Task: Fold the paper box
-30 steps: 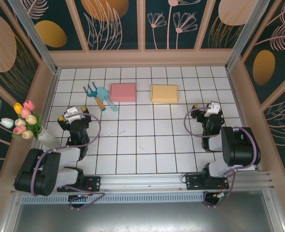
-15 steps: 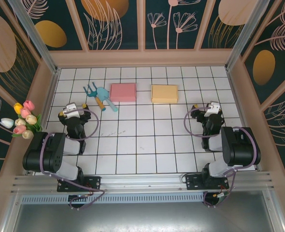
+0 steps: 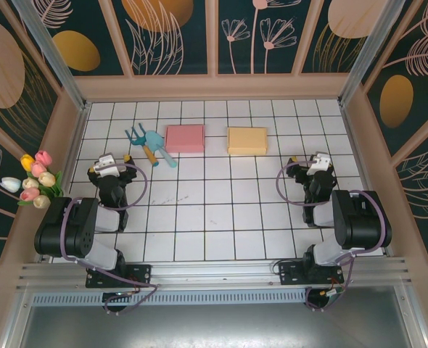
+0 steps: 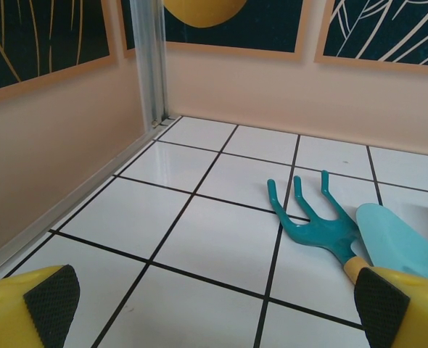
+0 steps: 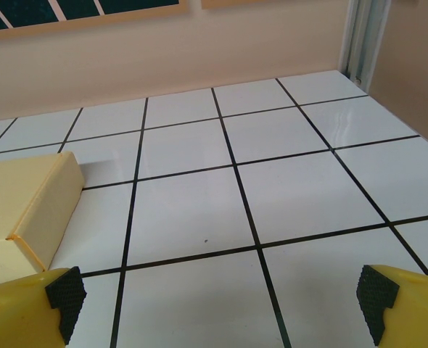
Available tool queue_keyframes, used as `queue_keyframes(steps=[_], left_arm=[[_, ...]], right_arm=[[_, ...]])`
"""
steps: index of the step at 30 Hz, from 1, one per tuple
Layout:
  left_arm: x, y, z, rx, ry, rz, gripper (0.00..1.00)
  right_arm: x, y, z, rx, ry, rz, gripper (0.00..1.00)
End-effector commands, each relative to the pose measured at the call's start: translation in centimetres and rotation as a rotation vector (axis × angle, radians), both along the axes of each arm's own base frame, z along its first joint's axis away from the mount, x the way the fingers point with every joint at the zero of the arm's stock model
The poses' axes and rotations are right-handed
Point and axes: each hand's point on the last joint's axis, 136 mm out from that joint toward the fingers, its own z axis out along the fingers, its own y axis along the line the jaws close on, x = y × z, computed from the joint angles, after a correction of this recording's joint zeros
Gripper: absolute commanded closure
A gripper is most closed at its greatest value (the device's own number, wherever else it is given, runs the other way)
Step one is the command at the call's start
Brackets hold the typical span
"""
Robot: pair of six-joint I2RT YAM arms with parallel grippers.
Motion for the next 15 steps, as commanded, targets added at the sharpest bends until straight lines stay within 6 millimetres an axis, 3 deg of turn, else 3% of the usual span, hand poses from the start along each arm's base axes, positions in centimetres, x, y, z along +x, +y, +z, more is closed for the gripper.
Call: queue_keyframes(steps=[1,15], left_arm=[[0.59,-0.52,1.34,-0.008,-0.053,-0.033,0.01],[0.61,-0.58,1.32,-0.006,-0.051,-0.038,0.01]], right_arm=[[0.67,0.05,1.52,0.015,-0.057,0.012,0.01],[0.68,0.04,1.52,0.014,-0.057,0.011,0.01]])
